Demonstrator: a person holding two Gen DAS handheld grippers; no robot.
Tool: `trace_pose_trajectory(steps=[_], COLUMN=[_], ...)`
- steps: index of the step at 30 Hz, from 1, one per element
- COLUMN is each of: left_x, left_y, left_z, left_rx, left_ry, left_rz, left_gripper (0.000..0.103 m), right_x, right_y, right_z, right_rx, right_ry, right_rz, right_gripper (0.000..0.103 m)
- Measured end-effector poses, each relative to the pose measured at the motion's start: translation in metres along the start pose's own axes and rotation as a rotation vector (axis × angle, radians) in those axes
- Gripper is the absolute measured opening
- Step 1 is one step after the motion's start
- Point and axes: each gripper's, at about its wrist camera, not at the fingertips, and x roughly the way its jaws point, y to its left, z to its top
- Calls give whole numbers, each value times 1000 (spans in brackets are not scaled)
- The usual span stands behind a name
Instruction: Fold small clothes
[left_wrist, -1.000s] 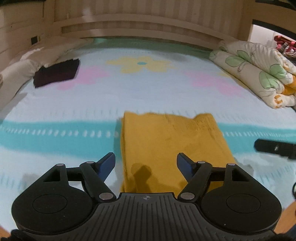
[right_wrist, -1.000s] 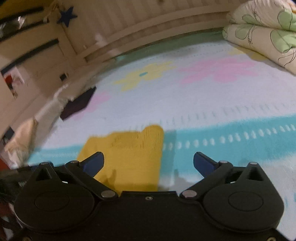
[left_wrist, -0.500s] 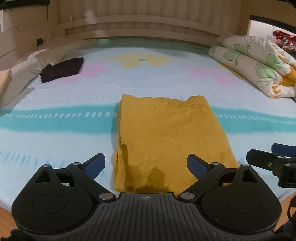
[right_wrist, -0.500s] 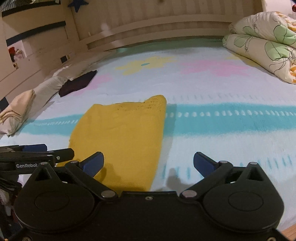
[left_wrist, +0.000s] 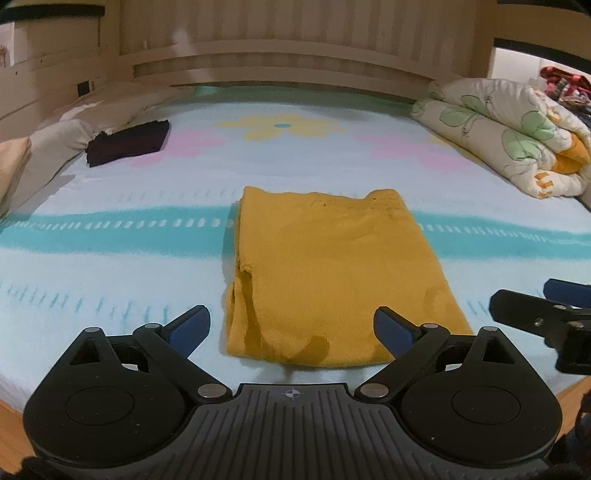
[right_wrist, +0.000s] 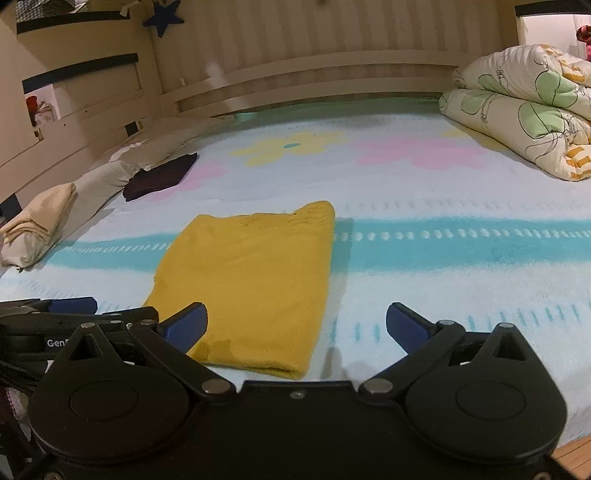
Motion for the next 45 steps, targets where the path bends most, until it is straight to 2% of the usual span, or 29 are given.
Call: trace_pose_trajectory(steps=[8,13,18,20,26,32,39,42,45], left_x=[-7,-7,-11,-13,-15,-14,-16,-16,-16], left_y=[-7,-5,-10,-12,-15,-17,-18,-17,-16], left_z=[-5,-4,-4,-4,-5,-6,-6,-6,-6], left_rx=[23,-3,-4,7,21,17,9,-2,-9], left_ry=[-14,-2,-5,-10,5,44,55,64,68], left_rz=[10,23,144,169,134,131,105,94,97], left_gripper=[96,95,95,95,95,94,91,89,89], right_x=[-4,-4,-2,-1,0,4,3,2,2], right_y=[8,9,6,5,3,3,15,18,22], right_z=[-6,-6,-5,-6,-6,-4,-3,-2,-1], right_rx=[-13,-7,3,12,20,11,-32,-23,-33], right_ry=[1,4,9,12,21,66,59,67,72], right_rz=[-8,-18,-35,-42,-57,-91,-140,-179,-264], right_gripper=[103,103,103,103,103,103,102,102,102])
